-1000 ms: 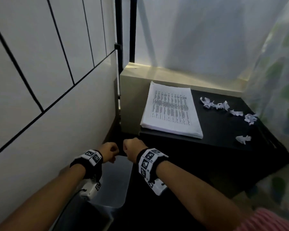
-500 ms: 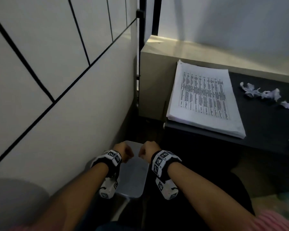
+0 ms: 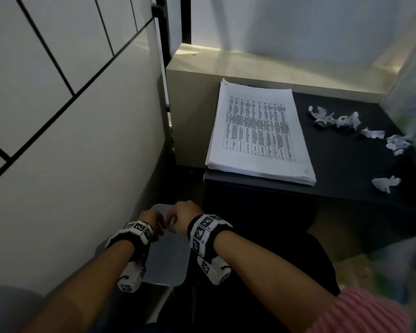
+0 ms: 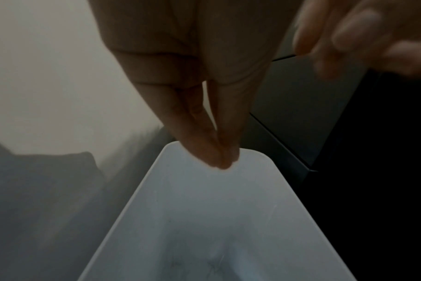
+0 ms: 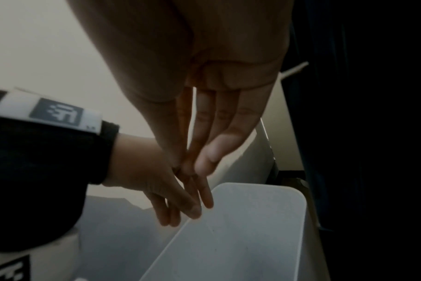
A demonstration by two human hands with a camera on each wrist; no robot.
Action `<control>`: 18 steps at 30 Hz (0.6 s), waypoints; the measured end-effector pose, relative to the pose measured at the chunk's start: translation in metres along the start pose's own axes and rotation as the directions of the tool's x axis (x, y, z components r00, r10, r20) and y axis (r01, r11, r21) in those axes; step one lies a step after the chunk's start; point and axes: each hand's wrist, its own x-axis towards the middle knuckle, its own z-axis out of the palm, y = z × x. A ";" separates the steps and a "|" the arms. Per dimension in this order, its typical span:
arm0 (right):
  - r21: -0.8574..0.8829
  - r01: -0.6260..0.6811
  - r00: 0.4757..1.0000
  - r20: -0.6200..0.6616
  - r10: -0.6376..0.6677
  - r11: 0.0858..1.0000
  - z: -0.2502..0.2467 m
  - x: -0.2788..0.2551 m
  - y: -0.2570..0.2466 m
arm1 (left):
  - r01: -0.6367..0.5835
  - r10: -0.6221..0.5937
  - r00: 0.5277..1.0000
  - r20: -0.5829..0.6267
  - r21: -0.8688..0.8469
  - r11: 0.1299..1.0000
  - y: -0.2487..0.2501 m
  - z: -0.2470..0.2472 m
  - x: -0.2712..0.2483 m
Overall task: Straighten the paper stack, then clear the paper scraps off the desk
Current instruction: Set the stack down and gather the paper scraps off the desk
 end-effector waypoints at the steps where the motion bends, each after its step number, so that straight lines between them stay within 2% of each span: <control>1: 0.006 0.010 1.000 -0.014 -0.010 1.000 -0.001 -0.003 -0.002 | 0.003 -0.003 1.000 -0.026 -0.008 1.000 0.000 0.000 -0.003; 5: 0.053 0.023 0.997 -0.075 -0.019 0.998 -0.007 -0.012 -0.009 | -0.024 0.024 0.997 -0.075 0.011 1.000 0.004 -0.005 -0.016; 9: 0.077 0.091 0.991 -0.102 -0.083 0.993 -0.014 -0.024 -0.016 | -0.021 0.030 0.994 -0.107 0.081 0.996 0.013 -0.016 -0.037; 12: 0.082 0.142 0.986 -0.099 -0.134 0.986 -0.019 -0.035 -0.019 | -0.024 0.067 0.977 -0.204 0.209 0.978 0.019 -0.020 -0.056; 14: 0.063 0.170 0.980 -0.118 -0.162 0.983 -0.024 -0.041 -0.020 | -0.059 0.108 0.963 -0.246 0.199 0.978 0.020 -0.023 -0.064; 16: 0.064 0.212 0.966 -0.166 -0.199 0.975 -0.034 -0.050 -0.021 | -0.119 0.167 0.950 -0.263 0.188 0.975 0.024 -0.030 -0.069; 18: 0.064 0.272 0.932 -0.267 -0.247 0.960 -0.049 -0.062 -0.021 | -0.150 0.205 0.929 -0.308 0.195 0.969 0.032 -0.041 -0.074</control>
